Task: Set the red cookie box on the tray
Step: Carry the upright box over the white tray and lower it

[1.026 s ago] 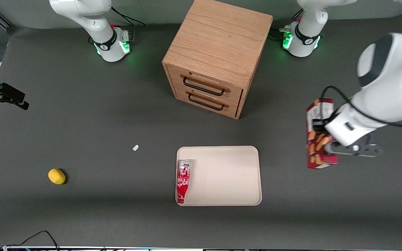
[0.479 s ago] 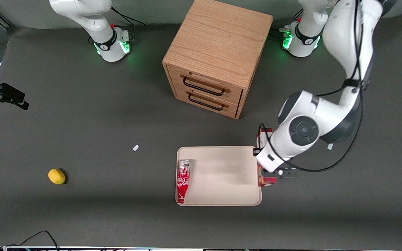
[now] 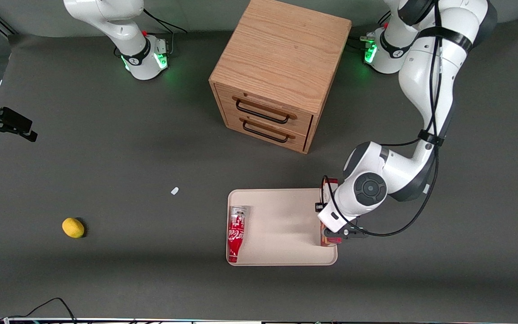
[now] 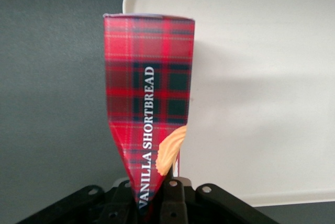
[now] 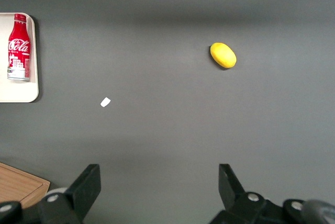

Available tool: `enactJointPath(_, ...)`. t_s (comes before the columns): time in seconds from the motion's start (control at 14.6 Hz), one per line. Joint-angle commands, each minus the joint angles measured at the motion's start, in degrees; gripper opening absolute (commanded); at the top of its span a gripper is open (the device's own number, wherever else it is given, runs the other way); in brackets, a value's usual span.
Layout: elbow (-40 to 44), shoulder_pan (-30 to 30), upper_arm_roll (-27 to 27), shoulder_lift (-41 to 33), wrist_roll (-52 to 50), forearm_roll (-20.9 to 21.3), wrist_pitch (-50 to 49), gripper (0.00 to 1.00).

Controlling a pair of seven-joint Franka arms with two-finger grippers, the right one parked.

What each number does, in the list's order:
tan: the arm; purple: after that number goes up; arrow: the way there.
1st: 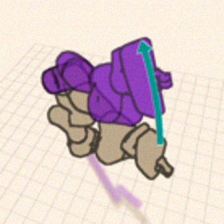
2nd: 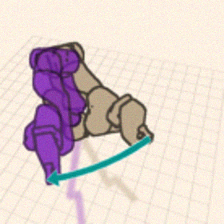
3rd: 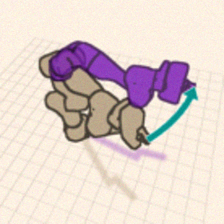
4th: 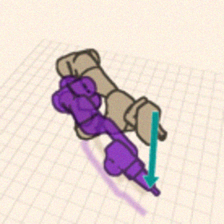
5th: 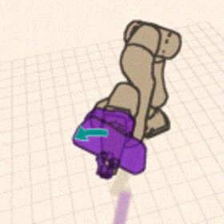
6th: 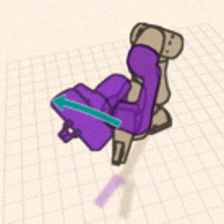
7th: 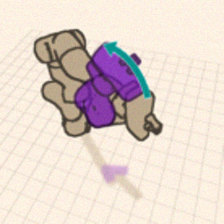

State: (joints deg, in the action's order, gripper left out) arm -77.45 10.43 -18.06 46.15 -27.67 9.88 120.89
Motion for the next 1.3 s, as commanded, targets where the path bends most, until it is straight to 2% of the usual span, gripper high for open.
enactJointPath(0.0,1.86,1.79,1.27,1.13,-2.91,0.49,0.74,0.0)
enactJointPath(0.21,1.34,2.05,1.71,1.48,-3.01,0.4,3.04,0.0)
enactJointPath(0.27,1.34,2.05,2.24,1.49,-3.09,0.4,3.13,0.06)
enactJointPath(0.34,1.16,1.96,2.33,1.4,-2.4,0.66,3.13,0.99)
enactJointPath(1.23,0.72,1.96,2.33,-0.18,-3.01,0.67,4.01,1.0)
